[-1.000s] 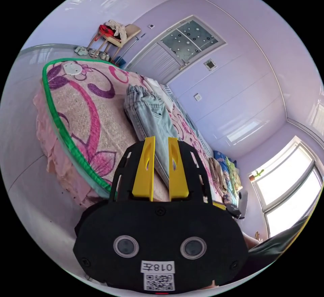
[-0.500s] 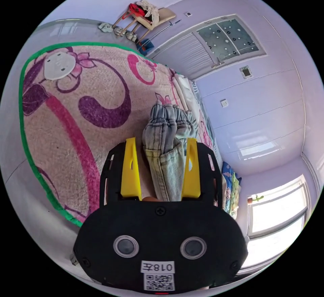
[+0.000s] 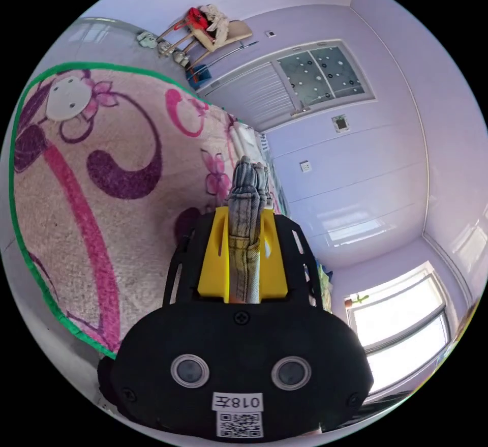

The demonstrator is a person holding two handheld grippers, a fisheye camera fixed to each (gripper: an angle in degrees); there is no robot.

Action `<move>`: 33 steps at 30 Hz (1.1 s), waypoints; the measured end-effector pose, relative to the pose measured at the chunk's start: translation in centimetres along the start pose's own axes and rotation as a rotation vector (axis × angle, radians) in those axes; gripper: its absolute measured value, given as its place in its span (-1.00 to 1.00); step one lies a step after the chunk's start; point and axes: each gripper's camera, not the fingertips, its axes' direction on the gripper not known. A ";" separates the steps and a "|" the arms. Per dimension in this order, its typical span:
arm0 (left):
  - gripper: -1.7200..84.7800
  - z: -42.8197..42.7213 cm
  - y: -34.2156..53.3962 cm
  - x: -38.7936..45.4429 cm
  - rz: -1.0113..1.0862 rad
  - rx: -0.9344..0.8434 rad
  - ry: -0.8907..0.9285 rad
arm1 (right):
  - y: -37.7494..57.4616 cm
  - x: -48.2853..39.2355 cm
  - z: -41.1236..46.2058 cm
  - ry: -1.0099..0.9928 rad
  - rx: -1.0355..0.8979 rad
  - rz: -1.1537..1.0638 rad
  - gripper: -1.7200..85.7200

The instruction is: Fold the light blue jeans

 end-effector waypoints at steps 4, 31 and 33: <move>-0.77 0.6 3.5 13.3 0.289 -0.017 0.108 | 1.8 2.9 -4.4 0.046 0.087 0.094 -0.97; -0.79 15.8 44.6 43.5 1.355 -0.483 0.276 | 8.1 17.2 -21.6 -0.021 0.333 0.340 -0.97; -0.83 14.2 40.3 43.0 1.249 -0.374 0.262 | 4.6 17.0 -20.8 -0.110 0.290 0.245 -0.97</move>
